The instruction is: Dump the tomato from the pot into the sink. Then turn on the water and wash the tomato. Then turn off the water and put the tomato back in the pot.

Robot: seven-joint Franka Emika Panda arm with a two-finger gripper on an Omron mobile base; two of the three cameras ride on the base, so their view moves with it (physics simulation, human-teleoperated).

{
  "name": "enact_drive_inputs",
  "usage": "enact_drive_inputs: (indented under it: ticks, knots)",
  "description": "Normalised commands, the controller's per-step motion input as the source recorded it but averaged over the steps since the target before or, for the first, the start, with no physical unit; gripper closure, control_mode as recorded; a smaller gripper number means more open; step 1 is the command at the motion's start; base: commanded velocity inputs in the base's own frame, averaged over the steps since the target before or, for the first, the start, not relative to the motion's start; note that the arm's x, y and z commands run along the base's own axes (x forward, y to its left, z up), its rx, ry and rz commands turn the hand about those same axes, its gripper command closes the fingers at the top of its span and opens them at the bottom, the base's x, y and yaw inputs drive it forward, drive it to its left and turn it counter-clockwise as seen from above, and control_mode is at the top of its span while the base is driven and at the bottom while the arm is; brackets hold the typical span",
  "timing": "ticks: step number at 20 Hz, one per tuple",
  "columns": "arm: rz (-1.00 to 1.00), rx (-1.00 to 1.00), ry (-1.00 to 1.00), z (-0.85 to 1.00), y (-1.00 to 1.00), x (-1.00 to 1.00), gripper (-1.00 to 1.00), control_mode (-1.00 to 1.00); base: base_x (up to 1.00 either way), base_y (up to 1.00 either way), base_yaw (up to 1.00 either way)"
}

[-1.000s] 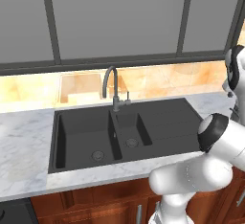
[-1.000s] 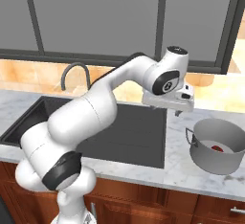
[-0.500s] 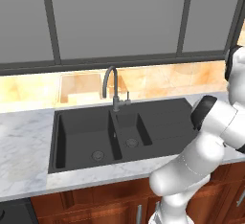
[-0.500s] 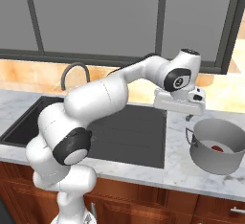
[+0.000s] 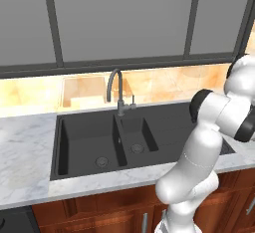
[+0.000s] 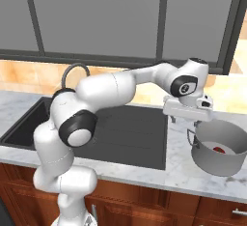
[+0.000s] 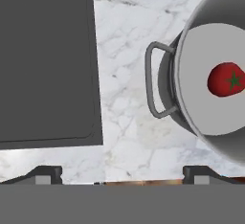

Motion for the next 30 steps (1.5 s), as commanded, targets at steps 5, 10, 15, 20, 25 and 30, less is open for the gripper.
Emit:
enact_drive_inputs:
  ticks: [5, 10, 15, 20, 25, 30]
  knots:
    - [0.00, -0.02, 0.00, -0.36, -0.18, 0.25, -1.00, -1.00, 0.00, 0.00, 0.00]
    - [0.00, -0.04, 0.00, -0.34, -0.13, 0.21, -1.00, -1.00, 0.00, 0.00, 0.00]
    - [0.00, -0.05, 0.00, -0.31, -0.14, 0.10, -1.00, -1.00, 0.00, 0.00, 0.00]
    - [0.01, -0.06, -0.02, -0.34, -0.08, 0.06, -1.00, -1.00, 0.00, 0.00, 0.00]
    - [0.03, -0.03, -0.05, -0.33, -0.03, 0.02, -1.00, -1.00, 0.00, 0.00, 0.00]
    - [0.05, 0.00, -0.10, -0.25, -0.01, 0.00, -1.00, -1.00, 0.00, 0.00, 0.00]
